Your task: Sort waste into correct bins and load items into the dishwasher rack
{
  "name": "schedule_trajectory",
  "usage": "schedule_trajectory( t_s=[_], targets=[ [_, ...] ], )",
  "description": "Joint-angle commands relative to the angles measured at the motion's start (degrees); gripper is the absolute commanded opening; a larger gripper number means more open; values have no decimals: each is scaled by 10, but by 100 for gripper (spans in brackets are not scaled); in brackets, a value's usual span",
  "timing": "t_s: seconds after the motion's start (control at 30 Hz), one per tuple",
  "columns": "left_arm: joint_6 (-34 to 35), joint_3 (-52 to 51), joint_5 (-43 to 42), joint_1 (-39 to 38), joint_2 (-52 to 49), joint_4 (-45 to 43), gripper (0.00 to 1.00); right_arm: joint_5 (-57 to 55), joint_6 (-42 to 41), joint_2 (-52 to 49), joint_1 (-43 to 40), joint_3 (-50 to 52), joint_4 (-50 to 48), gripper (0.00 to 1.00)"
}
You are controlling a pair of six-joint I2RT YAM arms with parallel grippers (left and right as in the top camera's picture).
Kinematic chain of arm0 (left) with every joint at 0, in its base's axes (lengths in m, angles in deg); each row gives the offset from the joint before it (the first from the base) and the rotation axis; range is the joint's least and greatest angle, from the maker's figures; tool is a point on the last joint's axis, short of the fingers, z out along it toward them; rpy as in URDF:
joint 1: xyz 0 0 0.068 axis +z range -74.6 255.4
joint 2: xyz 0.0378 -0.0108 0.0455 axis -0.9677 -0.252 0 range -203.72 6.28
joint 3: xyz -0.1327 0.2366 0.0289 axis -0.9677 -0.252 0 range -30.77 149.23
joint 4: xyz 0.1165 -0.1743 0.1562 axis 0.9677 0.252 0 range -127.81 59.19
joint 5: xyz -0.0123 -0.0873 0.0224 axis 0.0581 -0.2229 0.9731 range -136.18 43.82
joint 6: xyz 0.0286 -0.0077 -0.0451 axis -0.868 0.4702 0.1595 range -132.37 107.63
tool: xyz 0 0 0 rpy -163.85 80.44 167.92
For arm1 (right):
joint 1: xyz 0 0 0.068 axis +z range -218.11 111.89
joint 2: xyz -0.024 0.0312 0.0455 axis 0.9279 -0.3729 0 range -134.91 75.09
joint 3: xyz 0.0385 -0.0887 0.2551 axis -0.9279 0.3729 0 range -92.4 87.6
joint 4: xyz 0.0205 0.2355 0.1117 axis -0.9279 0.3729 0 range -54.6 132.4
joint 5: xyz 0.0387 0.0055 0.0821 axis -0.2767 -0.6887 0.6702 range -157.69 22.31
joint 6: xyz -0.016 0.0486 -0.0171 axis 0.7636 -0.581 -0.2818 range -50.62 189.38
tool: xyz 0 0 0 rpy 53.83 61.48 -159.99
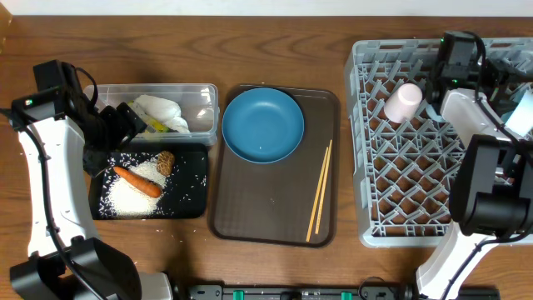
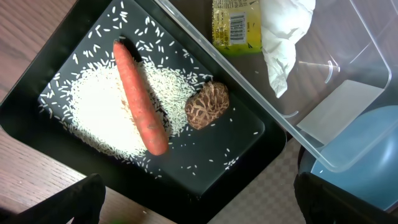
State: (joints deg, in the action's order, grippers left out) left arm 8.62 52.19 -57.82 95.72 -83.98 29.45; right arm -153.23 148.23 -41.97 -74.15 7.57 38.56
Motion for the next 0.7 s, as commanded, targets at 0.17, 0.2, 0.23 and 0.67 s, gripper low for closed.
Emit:
schedule_trajectory(
  t_s=[0.17, 0.2, 0.23, 0.67],
  targets=[
    [-1, 0, 4, 3, 9, 2, 98, 14, -10, 1, 46, 3, -2, 61],
    [-1, 0, 4, 3, 9, 2, 98, 17, -10, 1, 49, 3, -3, 61],
    [-1, 0, 4, 3, 9, 2, 98, 18, -10, 1, 52, 3, -3, 61],
    [-1, 0, 4, 3, 9, 2, 98, 26, -8, 5, 68, 3, -112, 71]
  ],
)
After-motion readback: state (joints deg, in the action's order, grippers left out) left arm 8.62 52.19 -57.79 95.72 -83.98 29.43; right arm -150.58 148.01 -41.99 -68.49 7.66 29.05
